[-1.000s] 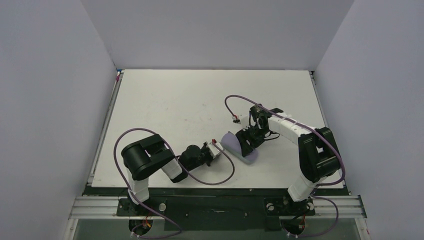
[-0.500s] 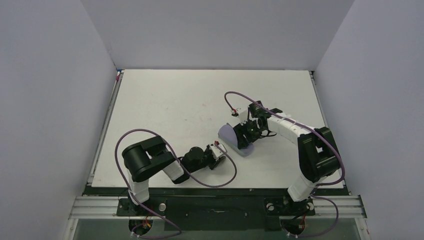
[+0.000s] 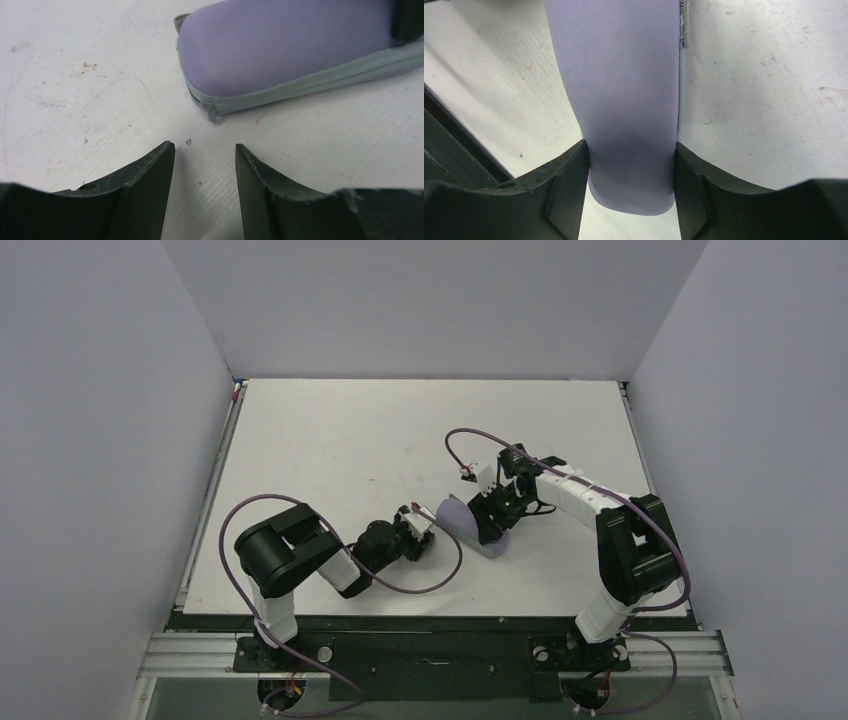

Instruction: Open the umbrella

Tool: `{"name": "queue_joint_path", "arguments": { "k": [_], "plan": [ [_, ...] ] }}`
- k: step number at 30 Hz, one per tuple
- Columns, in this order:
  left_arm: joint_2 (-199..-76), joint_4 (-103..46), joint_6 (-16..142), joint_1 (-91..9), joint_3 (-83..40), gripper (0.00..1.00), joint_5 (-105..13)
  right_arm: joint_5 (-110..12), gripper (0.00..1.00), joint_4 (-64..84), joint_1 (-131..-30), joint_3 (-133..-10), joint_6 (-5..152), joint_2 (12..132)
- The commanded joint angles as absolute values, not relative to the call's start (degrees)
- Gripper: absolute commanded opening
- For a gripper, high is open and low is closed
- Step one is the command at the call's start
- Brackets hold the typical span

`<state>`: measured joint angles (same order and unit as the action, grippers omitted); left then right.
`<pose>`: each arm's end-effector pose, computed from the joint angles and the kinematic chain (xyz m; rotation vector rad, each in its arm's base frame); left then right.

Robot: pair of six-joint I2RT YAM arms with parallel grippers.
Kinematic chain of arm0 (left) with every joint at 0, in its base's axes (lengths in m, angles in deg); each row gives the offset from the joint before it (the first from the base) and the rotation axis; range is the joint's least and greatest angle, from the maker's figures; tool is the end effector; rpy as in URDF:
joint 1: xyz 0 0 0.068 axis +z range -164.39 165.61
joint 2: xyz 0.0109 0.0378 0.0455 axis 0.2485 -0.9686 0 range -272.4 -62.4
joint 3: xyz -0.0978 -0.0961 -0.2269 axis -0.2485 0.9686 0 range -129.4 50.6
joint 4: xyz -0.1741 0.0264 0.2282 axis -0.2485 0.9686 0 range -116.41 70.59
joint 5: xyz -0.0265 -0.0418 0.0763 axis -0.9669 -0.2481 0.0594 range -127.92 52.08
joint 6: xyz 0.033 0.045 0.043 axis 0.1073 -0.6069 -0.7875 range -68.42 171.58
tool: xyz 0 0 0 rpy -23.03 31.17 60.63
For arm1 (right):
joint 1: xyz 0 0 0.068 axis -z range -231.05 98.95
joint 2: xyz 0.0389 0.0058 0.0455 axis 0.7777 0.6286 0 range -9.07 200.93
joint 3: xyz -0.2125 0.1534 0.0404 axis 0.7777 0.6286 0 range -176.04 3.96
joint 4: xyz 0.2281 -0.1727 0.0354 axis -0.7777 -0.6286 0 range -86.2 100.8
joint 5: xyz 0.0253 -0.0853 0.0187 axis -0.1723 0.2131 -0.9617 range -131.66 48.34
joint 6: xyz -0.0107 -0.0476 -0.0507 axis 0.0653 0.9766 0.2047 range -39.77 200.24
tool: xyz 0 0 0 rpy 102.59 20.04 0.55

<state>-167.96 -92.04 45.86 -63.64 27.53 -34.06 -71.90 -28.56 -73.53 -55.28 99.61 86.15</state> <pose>0.2051 -0.2321 0.0588 0.8301 1.6981 -0.4607 0.2949 0.1534 0.1368 -1.0926 2.5843 0.7670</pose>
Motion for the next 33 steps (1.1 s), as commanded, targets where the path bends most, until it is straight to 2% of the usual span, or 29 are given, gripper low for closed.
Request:
{"name": "queue_joint_path", "arguments": {
  "k": [1, 12, 15, 17, 19, 21, 25, 27, 30, 33],
  "plan": [
    [-171.3, -93.2, 43.7, -62.3, 24.4, 0.46, -33.6, -70.9, 0.0, -34.8, -73.9, -54.4, 103.2, 87.2],
    [-176.4, -95.1, 41.7, -61.5, 18.8, 0.44, -37.9, -70.8, 0.0, -36.2, -74.7, -55.4, 103.3, 88.3],
    [-176.6, -95.3, 41.6, -60.3, 18.9, 0.33, -41.7, -70.4, 0.0, -36.5, -74.6, -55.6, 103.9, 88.7],
    [-175.9, -95.7, 40.6, -59.6, 19.7, 0.36, -46.9, -70.2, 0.0, -36.6, -74.5, -56.1, 103.8, 89.0],
    [-175.0, -96.2, 39.2, -59.6, 21.0, 0.44, -51.9, -70.3, 0.0, -37.0, -74.4, -56.6, 104.2, 89.5],
    [-174.7, -96.5, 39.2, -59.5, 21.3, 0.45, -52.8, -70.3, 0.0, -37.1, -74.5, -57.0, 104.4, 89.7],
    [-175.6, -95.7, 38.8, -58.6, 19.8, 0.34, -52.0, -70.6, 0.0, -38.0, -74.5, -57.0, 105.8, 90.0],
    [-176.0, -95.5, 38.3, -58.2, 19.2, 0.25, -53.2, -70.6, 0.0, -38.7, -74.5, -57.1, 106.9, 90.2],
    [-176.0, -95.1, 37.9, -57.6, 18.9, 0.04, -55.4, -70.4, 0.0, -39.4, -74.6, -57.3, 108.0, 90.5],
    [-175.4, -95.7, 38.2, -57.6, 19.6, 0.0, -55.3, -70.4, 0.0, -39.3, -74.6, -57.7, 107.9, 90.8]
  ]
}}
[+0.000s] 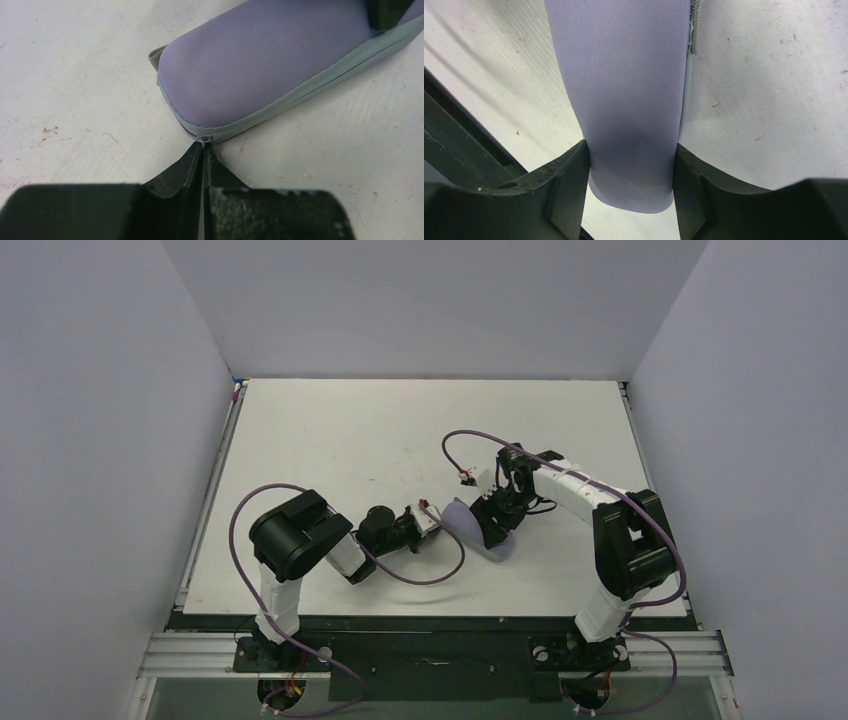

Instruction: Open the umbrella

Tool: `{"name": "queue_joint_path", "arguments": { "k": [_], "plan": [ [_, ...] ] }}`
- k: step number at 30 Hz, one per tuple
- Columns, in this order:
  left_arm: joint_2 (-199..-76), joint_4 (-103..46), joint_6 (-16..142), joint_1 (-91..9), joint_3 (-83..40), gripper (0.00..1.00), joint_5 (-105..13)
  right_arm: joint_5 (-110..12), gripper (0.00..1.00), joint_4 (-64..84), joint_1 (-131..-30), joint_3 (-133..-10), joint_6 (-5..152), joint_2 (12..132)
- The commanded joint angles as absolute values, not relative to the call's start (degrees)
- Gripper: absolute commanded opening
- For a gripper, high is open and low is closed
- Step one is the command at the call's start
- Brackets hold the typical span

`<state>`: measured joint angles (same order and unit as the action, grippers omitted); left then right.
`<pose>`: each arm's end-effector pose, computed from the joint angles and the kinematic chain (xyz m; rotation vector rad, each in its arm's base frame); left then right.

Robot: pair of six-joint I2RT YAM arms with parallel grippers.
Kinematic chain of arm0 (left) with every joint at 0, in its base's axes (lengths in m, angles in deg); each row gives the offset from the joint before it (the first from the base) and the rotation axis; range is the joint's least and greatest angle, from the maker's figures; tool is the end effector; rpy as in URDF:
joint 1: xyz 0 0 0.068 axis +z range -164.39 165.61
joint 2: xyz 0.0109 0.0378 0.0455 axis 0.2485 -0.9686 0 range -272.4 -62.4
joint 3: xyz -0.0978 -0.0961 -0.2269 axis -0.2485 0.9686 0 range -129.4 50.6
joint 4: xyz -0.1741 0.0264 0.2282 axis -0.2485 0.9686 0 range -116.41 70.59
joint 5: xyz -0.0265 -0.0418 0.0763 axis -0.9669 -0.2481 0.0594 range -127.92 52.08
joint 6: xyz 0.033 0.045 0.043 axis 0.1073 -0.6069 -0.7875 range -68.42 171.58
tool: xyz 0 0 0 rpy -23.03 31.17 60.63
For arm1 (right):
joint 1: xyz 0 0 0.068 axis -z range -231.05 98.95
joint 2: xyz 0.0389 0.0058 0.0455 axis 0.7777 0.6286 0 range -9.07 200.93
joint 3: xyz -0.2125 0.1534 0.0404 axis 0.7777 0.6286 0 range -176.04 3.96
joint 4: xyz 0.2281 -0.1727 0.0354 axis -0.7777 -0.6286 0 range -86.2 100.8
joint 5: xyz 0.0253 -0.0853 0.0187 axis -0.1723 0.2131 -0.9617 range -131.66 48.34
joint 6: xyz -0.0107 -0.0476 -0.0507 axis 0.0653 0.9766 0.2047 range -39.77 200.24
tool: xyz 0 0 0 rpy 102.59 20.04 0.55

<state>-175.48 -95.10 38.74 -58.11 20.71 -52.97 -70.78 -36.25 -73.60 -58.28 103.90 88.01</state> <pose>0.2339 -0.2443 0.0523 1.0429 1.5393 -0.6168 0.2920 0.1516 0.1377 -1.1886 2.6494 0.7519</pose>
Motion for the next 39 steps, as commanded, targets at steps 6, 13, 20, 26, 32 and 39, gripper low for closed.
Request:
{"name": "queue_joint_path", "arguments": {
  "k": [6, 13, 20, 26, 32, 39],
  "plan": [
    [-172.8, -95.8, 37.7, -60.1, 22.8, 0.0, -54.5, -68.8, 0.0, -33.5, -74.0, -57.7, 99.0, 90.6],
    [-171.7, -95.9, 38.3, -67.9, 25.3, 0.0, -51.3, -66.0, 0.0, -26.5, -74.2, -57.0, 89.8, 90.2],
    [-174.0, -93.3, 43.0, -71.0, 21.2, 0.0, -48.5, -65.6, 0.0, -23.9, -76.1, -56.4, 87.5, 90.0],
    [-171.1, -93.8, 44.2, -70.9, 25.1, 0.0, -53.9, -59.5, 0.0, -23.3, -77.2, -56.7, 88.2, 89.6],
    [-168.0, -92.5, 44.6, -67.3, 30.3, 0.0, -54.0, -56.5, 0.0, -24.4, -76.8, -56.1, 91.3, 89.1],
    [-171.3, -90.9, 42.7, -68.3, 25.1, 0.0, -52.2, -58.8, 0.0, -24.9, -77.9, -56.2, 92.1, 90.1]
  ]
}}
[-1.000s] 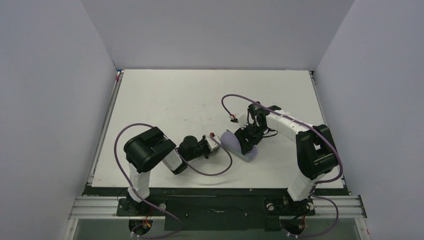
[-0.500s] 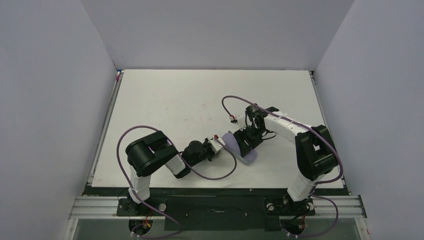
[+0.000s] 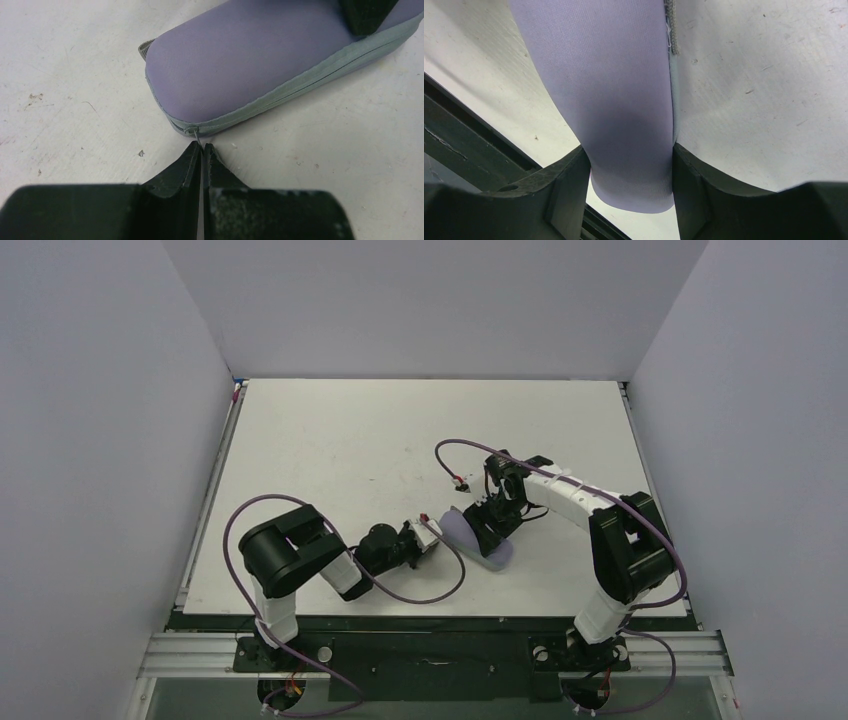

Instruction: Open the umbrella

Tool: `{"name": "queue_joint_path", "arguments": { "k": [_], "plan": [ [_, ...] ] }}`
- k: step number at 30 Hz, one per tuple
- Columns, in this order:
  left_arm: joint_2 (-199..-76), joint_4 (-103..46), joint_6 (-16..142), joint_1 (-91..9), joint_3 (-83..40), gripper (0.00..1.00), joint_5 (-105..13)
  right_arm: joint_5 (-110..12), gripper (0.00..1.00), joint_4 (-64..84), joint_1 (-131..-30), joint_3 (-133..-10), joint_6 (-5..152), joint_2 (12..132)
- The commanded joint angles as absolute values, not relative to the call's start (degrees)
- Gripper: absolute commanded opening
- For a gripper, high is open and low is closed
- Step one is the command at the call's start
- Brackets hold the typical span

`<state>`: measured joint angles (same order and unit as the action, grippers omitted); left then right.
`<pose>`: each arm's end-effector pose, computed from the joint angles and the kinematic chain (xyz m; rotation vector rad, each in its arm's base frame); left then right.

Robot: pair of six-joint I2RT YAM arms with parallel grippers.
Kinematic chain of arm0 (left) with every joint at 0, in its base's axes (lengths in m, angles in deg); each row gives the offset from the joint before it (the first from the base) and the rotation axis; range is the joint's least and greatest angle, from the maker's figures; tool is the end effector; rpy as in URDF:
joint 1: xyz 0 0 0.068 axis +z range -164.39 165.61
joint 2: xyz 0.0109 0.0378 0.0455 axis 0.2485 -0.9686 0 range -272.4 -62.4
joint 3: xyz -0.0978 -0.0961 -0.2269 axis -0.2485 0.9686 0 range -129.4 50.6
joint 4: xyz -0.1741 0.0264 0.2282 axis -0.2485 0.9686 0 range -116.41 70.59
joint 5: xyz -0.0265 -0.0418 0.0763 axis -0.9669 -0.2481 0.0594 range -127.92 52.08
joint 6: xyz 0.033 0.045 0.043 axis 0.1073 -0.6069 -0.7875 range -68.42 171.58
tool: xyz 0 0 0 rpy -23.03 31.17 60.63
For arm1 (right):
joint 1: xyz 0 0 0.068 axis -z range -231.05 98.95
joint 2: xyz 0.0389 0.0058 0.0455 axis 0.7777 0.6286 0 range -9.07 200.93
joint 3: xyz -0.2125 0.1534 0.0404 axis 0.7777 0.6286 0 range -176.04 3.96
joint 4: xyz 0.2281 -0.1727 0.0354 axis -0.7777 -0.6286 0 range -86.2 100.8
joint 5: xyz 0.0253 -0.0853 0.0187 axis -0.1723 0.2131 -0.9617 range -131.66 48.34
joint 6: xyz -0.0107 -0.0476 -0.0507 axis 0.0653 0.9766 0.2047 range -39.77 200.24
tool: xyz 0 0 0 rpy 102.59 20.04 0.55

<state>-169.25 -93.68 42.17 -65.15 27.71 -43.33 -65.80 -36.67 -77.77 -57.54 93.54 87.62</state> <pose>0.1909 -0.2424 0.0553 1.0109 1.6116 -0.5836 0.2789 0.1667 0.1338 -1.0633 2.7993 0.6582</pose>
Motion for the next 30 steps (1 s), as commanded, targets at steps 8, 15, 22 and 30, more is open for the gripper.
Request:
{"name": "queue_joint_path", "arguments": {
  "k": [8, 15, 22, 30],
  "plan": [
    [-173.4, -90.4, 40.8, -74.8, 21.1, 0.0, -55.2, -59.4, 0.0, -23.3, -77.7, -58.0, 89.0, 91.6],
    [-169.9, -85.6, 44.7, -67.2, 24.9, 0.0, -53.0, -60.1, 0.0, -27.0, -76.0, -58.0, 94.1, 91.4],
    [-169.6, -83.8, 46.8, -59.1, 23.1, 0.0, -43.5, -62.4, 0.0, -33.3, -76.1, -56.4, 103.1, 91.6],
    [-172.2, -89.9, 38.6, -61.0, 22.8, 0.0, -49.5, -64.5, 0.0, -36.9, -76.7, -59.2, 107.6, 93.5]
  ]
}}
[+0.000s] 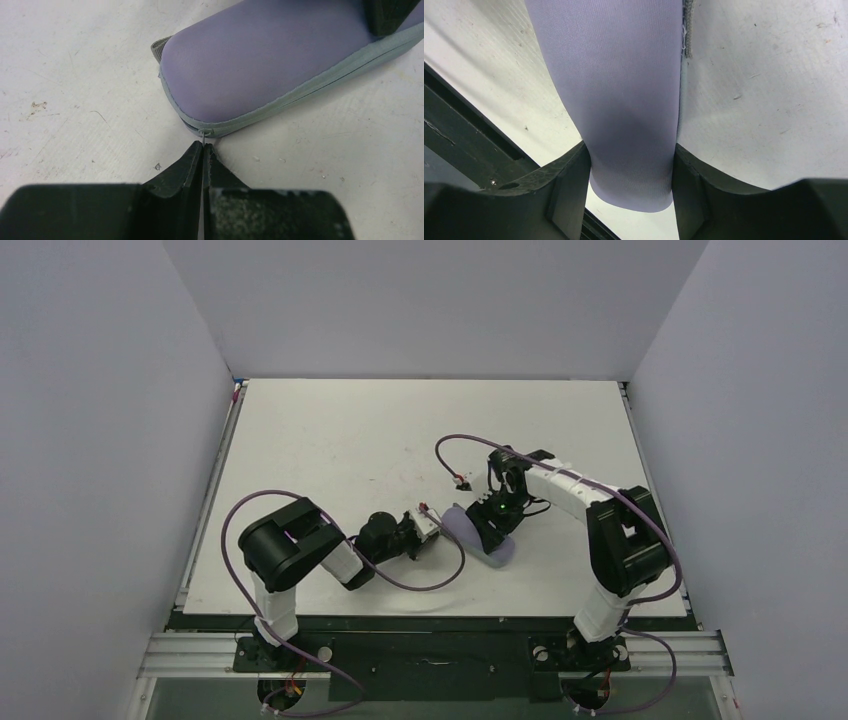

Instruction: Open the umbrella

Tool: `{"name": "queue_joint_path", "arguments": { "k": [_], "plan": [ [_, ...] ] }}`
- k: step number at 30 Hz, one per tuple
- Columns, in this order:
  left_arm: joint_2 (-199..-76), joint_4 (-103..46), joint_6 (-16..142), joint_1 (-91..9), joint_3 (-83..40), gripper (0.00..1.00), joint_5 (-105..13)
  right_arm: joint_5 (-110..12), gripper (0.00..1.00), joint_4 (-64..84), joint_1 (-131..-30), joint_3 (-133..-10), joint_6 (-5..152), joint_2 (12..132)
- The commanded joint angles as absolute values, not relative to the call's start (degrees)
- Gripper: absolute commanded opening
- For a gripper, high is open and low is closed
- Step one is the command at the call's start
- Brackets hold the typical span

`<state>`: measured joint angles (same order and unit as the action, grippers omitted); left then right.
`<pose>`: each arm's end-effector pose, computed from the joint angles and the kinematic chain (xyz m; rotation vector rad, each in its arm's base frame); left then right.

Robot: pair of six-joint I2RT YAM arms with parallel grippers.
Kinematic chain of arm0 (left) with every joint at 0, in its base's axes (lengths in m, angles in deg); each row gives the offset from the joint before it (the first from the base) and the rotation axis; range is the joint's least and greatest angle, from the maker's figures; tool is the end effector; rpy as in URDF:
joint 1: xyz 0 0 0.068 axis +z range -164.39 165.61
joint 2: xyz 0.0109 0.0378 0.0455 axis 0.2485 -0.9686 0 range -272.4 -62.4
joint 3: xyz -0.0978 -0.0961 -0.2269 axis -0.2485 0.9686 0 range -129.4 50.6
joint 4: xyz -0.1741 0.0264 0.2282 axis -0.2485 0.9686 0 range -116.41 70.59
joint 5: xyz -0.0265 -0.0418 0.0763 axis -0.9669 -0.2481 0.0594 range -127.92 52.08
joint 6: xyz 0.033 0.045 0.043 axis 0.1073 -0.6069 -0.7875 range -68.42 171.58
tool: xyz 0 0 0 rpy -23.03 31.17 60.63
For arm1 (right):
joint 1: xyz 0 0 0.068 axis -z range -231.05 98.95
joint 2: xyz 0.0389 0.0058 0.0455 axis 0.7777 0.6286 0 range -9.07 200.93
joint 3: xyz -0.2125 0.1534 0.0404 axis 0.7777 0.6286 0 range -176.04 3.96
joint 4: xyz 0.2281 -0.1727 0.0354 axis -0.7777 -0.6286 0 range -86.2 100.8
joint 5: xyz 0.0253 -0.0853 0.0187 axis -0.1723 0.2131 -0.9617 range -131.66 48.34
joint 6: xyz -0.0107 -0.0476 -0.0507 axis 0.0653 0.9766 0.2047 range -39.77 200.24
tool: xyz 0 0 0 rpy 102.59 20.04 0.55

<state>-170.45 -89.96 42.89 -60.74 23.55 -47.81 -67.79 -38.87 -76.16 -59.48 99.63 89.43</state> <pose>0.2179 -0.2428 0.0571 0.9916 1.6404 -0.6098 0.2860 0.1620 0.1337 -1.1632 2.7584 0.7006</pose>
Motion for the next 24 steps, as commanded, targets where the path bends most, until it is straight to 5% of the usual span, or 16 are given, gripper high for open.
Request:
{"name": "queue_joint_path", "arguments": {
  "k": [1, 24],
  "plan": [
    [-172.2, -89.7, 38.6, -61.0, 22.3, 0.0, -49.3, -64.6, 0.0, -37.3, -76.7, -59.4, 108.6, 93.7],
    [-171.3, -88.6, 33.1, -58.8, 22.6, 0.0, -51.3, -62.1, 0.0, -41.7, -76.3, -60.4, 111.7, 96.6]
  ]
}}
